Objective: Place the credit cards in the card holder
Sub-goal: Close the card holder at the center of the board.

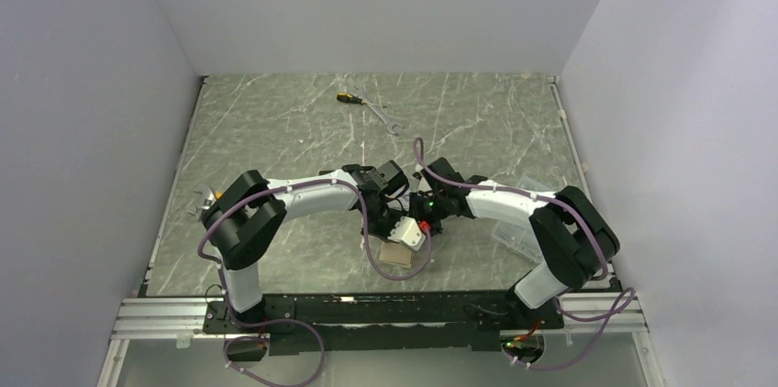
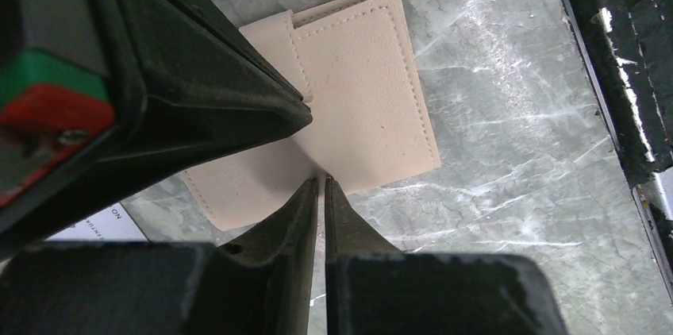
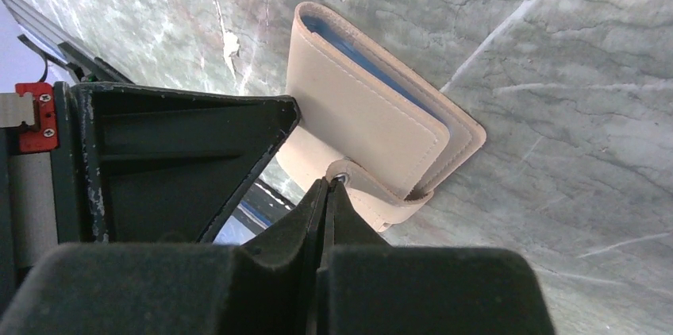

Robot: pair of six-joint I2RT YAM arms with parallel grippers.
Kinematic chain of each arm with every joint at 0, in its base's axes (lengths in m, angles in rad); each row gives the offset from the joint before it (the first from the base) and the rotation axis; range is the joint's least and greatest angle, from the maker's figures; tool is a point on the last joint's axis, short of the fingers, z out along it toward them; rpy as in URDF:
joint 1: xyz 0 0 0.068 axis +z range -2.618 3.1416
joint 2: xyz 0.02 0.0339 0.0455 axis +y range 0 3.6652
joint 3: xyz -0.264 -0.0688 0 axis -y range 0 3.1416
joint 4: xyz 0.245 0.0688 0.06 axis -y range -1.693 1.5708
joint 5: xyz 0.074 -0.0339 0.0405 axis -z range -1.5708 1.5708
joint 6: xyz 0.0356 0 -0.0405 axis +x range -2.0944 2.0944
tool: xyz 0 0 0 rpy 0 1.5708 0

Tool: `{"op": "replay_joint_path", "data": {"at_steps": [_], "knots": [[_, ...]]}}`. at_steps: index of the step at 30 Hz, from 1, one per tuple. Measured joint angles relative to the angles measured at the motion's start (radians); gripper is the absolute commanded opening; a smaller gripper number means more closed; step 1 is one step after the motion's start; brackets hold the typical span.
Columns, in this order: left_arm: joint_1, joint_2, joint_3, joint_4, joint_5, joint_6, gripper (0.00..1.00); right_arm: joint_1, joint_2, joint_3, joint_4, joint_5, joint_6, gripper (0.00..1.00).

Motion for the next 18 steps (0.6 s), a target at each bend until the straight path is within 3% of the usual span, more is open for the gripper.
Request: {"op": "replay_joint_path", "data": {"at_steps": [18], "knots": [[-0.002, 0.0, 0.0, 0.002, -0.005, 0.0, 0.13, -0.002, 0.026, 0.074, -0.147, 0.076, -0.049, 0.0]]}}
